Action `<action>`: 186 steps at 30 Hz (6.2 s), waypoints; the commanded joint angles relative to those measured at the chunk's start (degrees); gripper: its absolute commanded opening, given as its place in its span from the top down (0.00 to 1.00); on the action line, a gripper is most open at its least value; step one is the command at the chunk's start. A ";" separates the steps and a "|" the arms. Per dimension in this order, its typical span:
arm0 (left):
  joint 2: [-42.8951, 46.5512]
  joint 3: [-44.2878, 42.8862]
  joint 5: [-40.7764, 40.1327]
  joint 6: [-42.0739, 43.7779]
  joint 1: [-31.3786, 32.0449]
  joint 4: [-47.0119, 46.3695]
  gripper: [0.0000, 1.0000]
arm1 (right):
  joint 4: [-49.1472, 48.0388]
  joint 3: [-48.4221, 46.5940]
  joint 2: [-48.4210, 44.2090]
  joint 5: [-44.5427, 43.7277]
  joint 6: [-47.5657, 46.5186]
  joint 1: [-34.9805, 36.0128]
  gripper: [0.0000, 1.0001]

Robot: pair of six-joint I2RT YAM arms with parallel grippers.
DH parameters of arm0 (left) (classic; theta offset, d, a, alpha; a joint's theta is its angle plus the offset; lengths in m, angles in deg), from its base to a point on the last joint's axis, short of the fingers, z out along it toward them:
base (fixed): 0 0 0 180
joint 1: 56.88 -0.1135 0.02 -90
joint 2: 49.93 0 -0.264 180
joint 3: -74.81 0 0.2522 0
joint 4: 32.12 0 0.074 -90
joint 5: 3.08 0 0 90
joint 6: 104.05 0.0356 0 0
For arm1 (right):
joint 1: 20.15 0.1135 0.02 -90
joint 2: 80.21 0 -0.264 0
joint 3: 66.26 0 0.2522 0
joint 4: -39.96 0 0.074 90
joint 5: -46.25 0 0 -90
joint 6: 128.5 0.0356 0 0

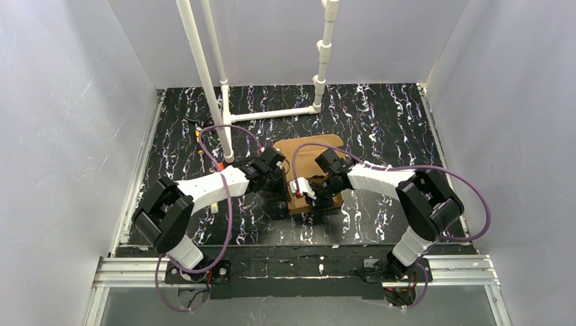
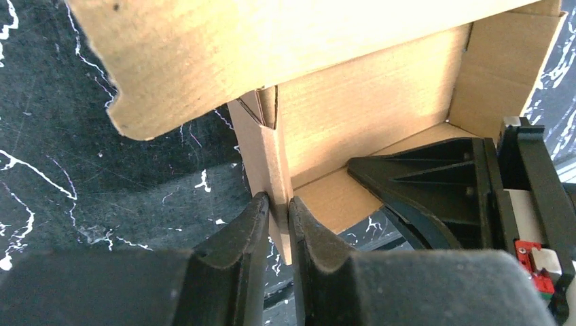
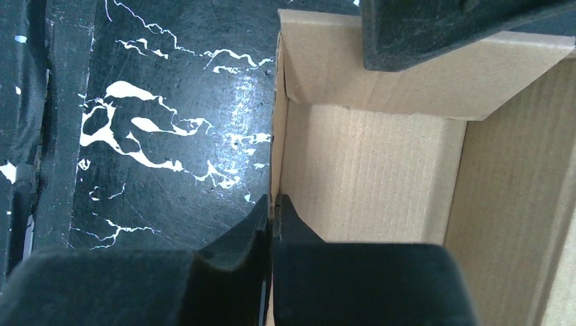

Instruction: Fold the paper box

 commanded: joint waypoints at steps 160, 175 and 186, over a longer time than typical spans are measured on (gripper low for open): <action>44.32 36.12 3.80 13.60 -16.28 -31.91 0.02 | -96.49 13.82 1.49 26.66 87.10 -31.35 0.99; 31.02 31.11 -0.53 11.46 -16.35 -38.39 0.22 | -81.28 13.51 -1.29 29.10 69.95 -31.79 0.99; 20.15 26.86 7.92 6.35 -16.37 -41.49 0.51 | -78.97 12.89 -0.94 28.42 69.50 -31.88 0.99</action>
